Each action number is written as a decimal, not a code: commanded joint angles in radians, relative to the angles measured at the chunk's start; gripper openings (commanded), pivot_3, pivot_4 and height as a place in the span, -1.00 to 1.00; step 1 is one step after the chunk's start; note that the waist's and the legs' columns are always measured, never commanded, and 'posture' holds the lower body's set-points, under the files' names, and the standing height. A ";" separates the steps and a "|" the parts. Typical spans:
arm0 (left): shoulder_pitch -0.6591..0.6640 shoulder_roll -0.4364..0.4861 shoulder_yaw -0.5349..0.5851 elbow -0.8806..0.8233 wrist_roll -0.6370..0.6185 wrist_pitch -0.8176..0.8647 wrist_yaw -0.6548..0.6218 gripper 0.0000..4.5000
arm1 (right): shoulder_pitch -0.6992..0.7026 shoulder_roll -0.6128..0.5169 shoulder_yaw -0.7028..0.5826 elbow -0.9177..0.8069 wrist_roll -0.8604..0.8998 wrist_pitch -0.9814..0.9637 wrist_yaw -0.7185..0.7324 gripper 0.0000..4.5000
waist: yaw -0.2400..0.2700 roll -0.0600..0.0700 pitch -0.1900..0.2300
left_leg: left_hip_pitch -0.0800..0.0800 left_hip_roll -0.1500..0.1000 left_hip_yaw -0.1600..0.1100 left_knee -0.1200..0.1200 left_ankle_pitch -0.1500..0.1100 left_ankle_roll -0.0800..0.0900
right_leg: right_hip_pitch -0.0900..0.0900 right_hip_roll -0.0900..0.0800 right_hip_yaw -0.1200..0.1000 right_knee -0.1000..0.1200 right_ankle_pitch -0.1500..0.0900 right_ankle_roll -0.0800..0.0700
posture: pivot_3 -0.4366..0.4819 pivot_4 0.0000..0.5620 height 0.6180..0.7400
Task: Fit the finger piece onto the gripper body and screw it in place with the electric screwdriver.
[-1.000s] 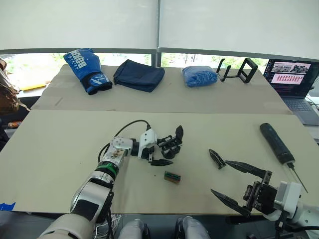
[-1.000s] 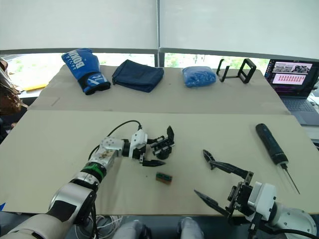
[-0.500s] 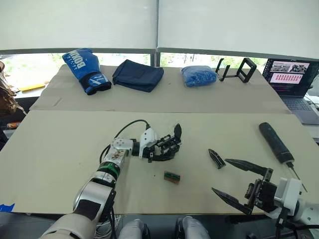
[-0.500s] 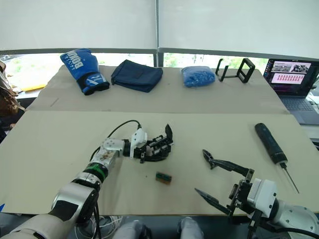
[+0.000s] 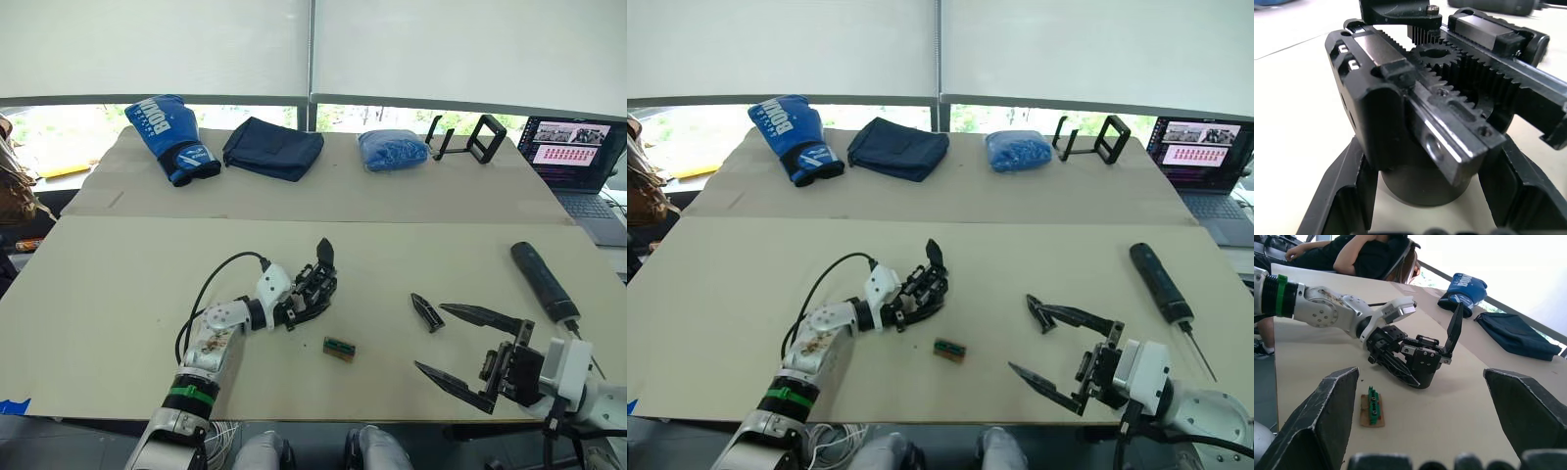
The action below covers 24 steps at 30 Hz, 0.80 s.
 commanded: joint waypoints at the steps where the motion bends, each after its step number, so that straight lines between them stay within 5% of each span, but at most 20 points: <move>1: -0.010 -0.037 -0.031 -0.062 0.003 0.015 0.054 0.04 | -0.012 -0.008 -0.009 -0.001 0.014 0.003 0.009 1.00 | 0.005 0.000 0.000 | 0.000 0.000 0.000 0.000 0.000 0.000 | 0.000 0.000 0.000 0.000 0.000 0.000 | -0.05 -0.47 1.00; 18: -0.016 -0.056 -0.122 -0.071 0.024 0.149 0.093 0.04 | 0.005 0.005 -0.003 -0.017 -0.002 -0.004 -0.005 1.00 | 0.023 0.001 -0.001 | 0.001 -0.001 0.000 0.000 0.000 0.001 | 0.001 -0.001 -0.001 -0.001 0.000 0.000 | -0.05 -0.47 1.00; 22: -0.019 -0.021 -0.125 -0.069 0.036 0.140 0.082 0.89 | 0.004 0.008 0.004 -0.022 -0.005 -0.002 -0.009 1.00 | 0.021 0.001 -0.001 | 0.001 0.000 0.000 0.000 0.000 0.001 | 0.001 0.000 -0.001 -0.001 0.000 0.001 | -0.05 -0.47 1.00; 24: -0.028 0.000 -0.121 -0.056 0.030 0.138 0.063 0.98 | 0.000 0.008 0.008 -0.024 -0.006 0.002 -0.012 1.00 | 0.020 0.001 -0.001 | 0.001 0.000 0.000 0.000 0.000 0.001 | 0.001 0.000 -0.001 0.000 0.000 0.001 | -0.05 -0.47 1.00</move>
